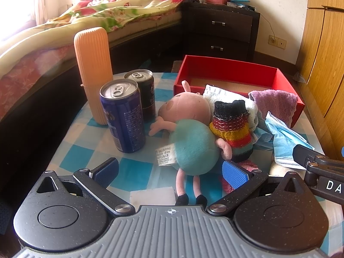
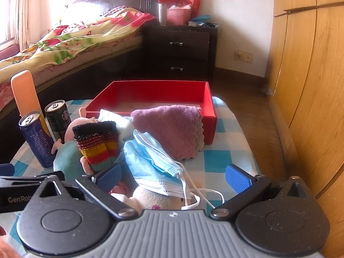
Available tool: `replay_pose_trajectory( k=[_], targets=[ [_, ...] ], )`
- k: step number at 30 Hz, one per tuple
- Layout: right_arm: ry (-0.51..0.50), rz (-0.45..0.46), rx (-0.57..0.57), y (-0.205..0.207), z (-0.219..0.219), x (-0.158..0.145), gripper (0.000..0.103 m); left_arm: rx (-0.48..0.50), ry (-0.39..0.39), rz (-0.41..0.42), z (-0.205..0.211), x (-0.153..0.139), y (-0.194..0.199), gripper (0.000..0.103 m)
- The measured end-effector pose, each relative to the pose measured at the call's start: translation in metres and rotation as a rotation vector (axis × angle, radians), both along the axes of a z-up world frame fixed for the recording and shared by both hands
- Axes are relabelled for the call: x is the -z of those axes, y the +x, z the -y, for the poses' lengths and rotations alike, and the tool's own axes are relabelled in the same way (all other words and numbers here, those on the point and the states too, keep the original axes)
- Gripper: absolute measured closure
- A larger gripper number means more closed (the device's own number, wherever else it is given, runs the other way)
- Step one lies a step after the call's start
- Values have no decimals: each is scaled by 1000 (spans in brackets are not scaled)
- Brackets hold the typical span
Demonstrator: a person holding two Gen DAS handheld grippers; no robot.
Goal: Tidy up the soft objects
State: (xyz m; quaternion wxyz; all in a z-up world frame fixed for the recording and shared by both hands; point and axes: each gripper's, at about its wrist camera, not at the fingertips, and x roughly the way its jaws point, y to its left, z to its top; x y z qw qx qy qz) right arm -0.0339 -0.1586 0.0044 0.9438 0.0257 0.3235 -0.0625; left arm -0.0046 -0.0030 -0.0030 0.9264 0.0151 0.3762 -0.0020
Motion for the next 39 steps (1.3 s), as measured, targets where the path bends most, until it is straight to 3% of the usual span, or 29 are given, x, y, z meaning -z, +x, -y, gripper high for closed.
replay_pose_trajectory(
  k=[18, 23, 26, 30, 35, 39],
  targets=[
    [-22, -37, -29, -1, -5, 3, 18, -43, -14, -23, -21, -1, -5, 5],
    [2, -79, -56, -5, -7, 5, 18, -61, -4, -100, -28, 15, -4, 5],
    [3, -91, -56, -8, -7, 7, 18, -39, 38, -123, -22, 23, -7, 5],
    [16, -114, -70, -8, -7, 8, 18, -58, 24, -149, -27, 27, -7, 5],
    [15, -142, -111, -8, -16, 12, 18, -79, 66, -192, -28, 38, -5, 5],
    [32, -174, -139, -9, -22, 17, 18, -81, 51, -239, -28, 48, -2, 7]
  ],
)
